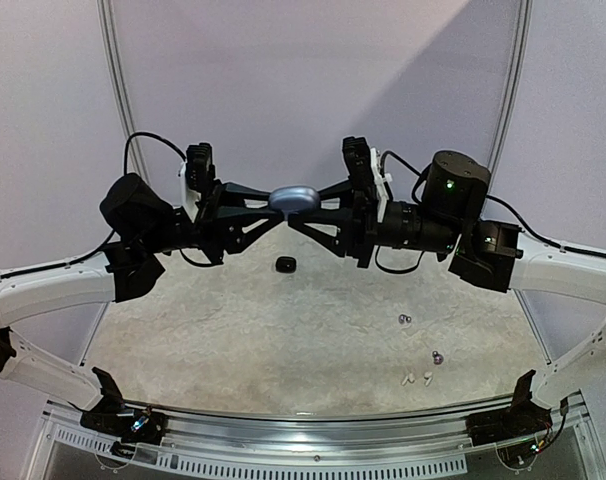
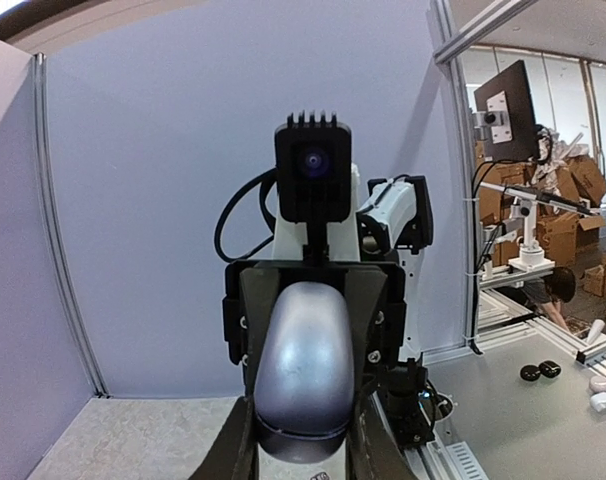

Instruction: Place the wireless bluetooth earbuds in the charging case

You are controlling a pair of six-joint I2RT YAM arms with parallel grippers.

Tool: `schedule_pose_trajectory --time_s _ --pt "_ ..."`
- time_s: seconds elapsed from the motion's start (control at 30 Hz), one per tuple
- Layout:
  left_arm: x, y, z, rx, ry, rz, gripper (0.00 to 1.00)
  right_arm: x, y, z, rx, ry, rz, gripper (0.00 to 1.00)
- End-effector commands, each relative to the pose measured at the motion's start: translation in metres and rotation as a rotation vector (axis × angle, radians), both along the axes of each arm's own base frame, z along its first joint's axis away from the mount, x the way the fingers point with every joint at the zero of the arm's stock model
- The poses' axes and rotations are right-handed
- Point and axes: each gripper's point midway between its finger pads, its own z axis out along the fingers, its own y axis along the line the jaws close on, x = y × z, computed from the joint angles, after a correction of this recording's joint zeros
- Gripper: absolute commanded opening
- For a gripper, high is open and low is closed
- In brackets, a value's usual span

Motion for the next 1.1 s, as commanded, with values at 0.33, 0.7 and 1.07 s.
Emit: schedule_pose_trajectory --time_s 0.33,0.7,1.07 --pt "0.066 0.021 -0.017 0.001 0.188 0.399 0.0 0.067 -0.057 -0.054 -0.148 0.265 -0.454 0.75" --pt "0.074 0.026 -0.043 0.072 0.227 0.459 0.0 0.067 -0.079 -0.086 -0.177 0.418 -0.528 0.71" --pt "0.089 0.037 -0.061 0.108 0.281 0.525 0.0 0.08 -0.076 -0.082 -0.207 0.409 -0.536 0.71"
